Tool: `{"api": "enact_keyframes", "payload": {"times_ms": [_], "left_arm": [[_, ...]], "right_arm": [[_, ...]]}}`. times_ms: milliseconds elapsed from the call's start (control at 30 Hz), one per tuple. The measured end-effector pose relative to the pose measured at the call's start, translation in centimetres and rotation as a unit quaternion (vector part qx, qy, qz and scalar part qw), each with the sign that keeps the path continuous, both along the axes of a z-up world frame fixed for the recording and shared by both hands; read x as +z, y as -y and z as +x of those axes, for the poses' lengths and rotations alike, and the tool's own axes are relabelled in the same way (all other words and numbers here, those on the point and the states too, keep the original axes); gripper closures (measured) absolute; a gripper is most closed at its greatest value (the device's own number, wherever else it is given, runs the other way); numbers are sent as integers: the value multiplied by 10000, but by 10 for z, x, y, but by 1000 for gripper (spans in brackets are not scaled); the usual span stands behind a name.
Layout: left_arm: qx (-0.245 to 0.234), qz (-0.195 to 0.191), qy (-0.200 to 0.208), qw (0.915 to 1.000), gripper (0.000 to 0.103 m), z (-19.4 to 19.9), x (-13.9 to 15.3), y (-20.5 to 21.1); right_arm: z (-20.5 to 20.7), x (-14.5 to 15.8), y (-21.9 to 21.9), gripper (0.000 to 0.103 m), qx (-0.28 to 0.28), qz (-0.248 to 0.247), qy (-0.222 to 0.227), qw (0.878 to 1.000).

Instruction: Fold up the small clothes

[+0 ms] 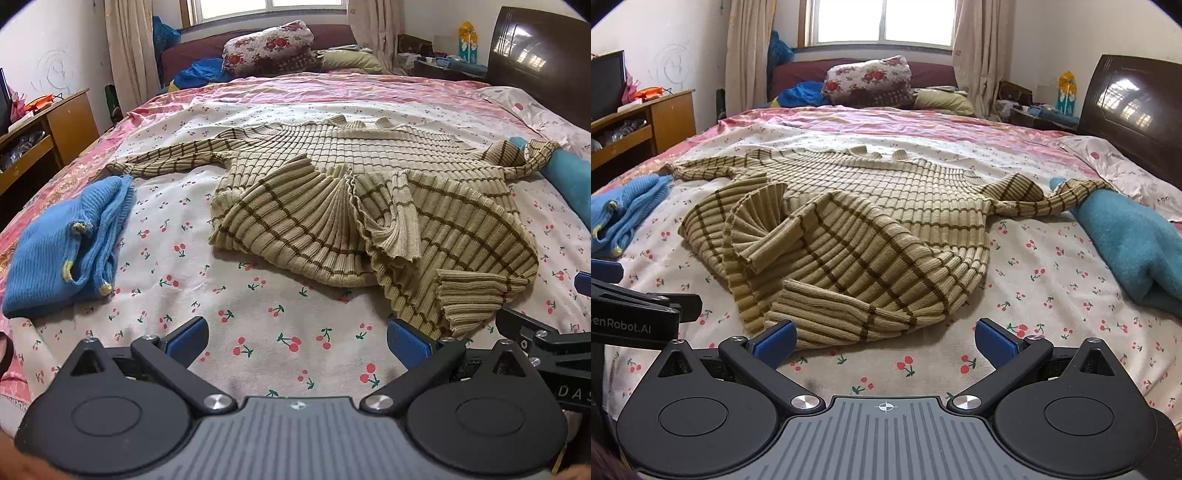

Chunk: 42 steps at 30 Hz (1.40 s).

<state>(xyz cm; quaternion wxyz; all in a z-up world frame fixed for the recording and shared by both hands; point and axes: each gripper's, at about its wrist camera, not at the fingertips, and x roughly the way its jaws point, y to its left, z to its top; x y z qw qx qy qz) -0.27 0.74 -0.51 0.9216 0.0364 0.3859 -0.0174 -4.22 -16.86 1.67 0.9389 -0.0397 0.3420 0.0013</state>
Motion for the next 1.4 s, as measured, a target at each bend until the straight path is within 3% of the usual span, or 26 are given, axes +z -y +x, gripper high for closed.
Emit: {"api": "enact_keyframes", "payload": {"times_ms": [1400], "left_arm": [[36, -3, -44, 10000, 0, 1, -1, -2]], "right_arm": [[-2, 0, -2, 3, 44, -21, 83, 10000]]}}
